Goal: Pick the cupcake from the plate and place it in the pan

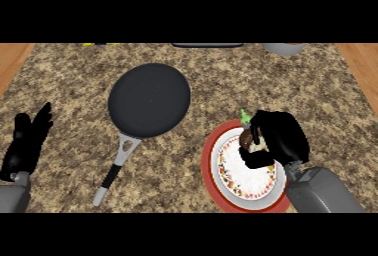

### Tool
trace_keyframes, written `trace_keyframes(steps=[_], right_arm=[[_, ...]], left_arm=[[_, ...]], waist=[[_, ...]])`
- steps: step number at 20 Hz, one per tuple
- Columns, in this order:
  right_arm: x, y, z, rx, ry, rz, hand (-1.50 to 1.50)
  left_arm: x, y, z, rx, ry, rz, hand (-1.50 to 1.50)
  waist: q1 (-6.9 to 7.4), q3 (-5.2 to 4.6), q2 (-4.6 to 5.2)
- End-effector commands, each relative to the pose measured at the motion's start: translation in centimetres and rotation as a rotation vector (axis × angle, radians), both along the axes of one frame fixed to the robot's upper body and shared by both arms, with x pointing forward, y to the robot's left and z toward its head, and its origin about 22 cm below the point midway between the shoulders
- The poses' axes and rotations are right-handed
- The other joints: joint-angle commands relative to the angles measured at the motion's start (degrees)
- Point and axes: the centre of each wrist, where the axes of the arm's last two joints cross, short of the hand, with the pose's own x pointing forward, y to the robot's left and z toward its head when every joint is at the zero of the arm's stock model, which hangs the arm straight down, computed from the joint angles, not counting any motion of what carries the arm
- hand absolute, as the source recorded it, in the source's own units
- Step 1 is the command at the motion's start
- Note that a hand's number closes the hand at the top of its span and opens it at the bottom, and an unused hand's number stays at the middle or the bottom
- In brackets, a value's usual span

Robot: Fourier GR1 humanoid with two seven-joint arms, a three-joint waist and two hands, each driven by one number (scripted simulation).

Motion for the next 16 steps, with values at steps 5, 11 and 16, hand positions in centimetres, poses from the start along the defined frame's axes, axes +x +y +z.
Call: trace_keyframes(steps=[5,11,16], right_arm=[[0.7,0.6,5.8,0.181,-0.326,0.196,1.5],[3.3,5.0,5.9,0.271,-0.309,0.219,1.5],[6.3,10.1,5.4,0.356,-0.267,0.186,1.5]], left_arm=[[-0.2,0.6,0.0,-0.003,-0.003,0.001,0.0],[-0.5,0.0,0.0,0.003,-0.003,-0.006,0.0],[-0.4,-1.1,-0.1,-0.011,-0.001,-0.028,0.0]], waist=[[0.17,-0.06,0.05],[0.48,-0.06,0.12],[1.22,-0.05,0.25]])
